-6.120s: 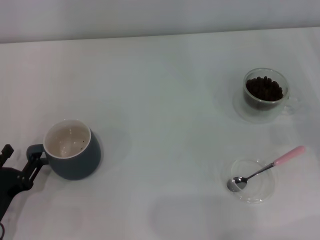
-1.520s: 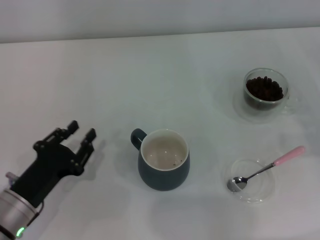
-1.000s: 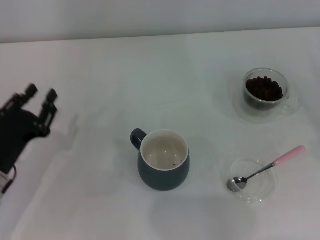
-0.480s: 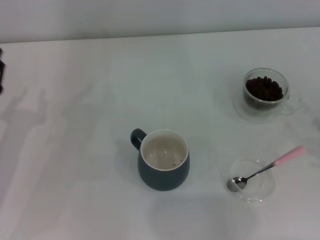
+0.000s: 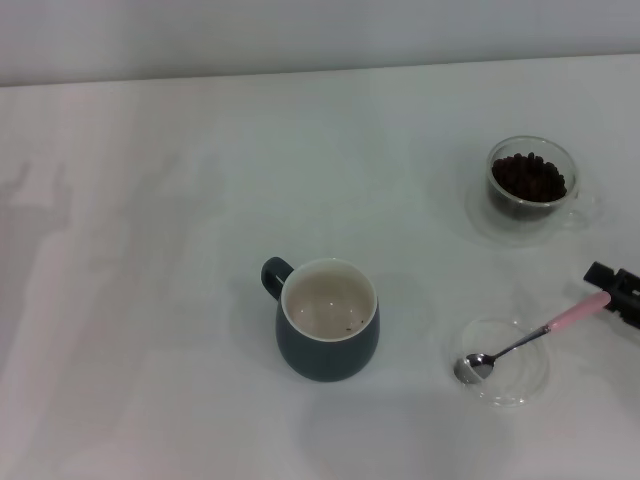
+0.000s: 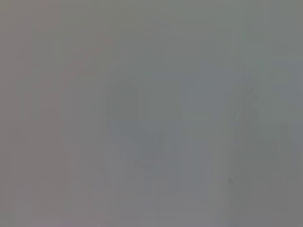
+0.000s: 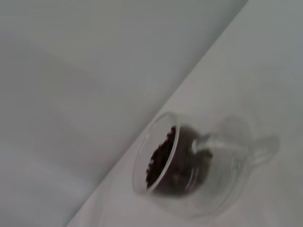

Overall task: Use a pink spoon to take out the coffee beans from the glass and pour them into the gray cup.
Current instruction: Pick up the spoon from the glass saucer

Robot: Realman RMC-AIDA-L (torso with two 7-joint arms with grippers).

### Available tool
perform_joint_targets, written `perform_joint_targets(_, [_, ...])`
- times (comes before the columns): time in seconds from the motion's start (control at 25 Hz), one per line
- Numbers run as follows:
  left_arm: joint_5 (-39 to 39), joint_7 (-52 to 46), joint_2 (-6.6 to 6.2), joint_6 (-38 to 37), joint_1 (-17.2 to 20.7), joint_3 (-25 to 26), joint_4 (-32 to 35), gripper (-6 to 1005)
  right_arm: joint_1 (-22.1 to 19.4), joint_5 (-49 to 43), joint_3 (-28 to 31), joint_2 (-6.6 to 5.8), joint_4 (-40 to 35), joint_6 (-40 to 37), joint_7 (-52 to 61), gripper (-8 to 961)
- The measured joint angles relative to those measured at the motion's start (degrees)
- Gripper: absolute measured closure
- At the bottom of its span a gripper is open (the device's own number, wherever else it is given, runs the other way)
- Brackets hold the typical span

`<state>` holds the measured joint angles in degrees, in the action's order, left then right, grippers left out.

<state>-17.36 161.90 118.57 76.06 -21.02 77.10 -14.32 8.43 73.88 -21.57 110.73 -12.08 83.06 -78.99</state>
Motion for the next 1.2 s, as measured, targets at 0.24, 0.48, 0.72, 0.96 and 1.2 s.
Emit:
perform_joint_targets(0.24, [0.1,0.0,-0.01,0.0,-0.1,0.1,0.4,556,-0.7,-0.8,0.1,0.36,0.0,2.2,-0.1,142])
perform_joint_targets(0.48, [0.3,0.0,-0.01,0.0,0.0,0.1,0.5,556,-0.9,-1.0,-0.6,0.59,0.0,3.0,-0.3,143])
perform_joint_targets(0.72, [0.3,0.0,0.03,0.0,0.2,0.0,0.5,556,-1.3,-1.4,-0.7,0.74,-0.3,4.5,-0.5,143])
perform_joint_targets(0.96, [0.5,-0.1,0.23,0.0,0.2,-0.4,0.5,555,-1.5,-1.5,-0.8,0.8,-0.4,5.4,-0.7,144])
perform_joint_targets(1.2, [0.5,-0.3,0.33,0.0,0.4,-0.5,0.5,556,-1.5,-1.5,-0.2,0.98,-0.4,5.0,-1.8,145])
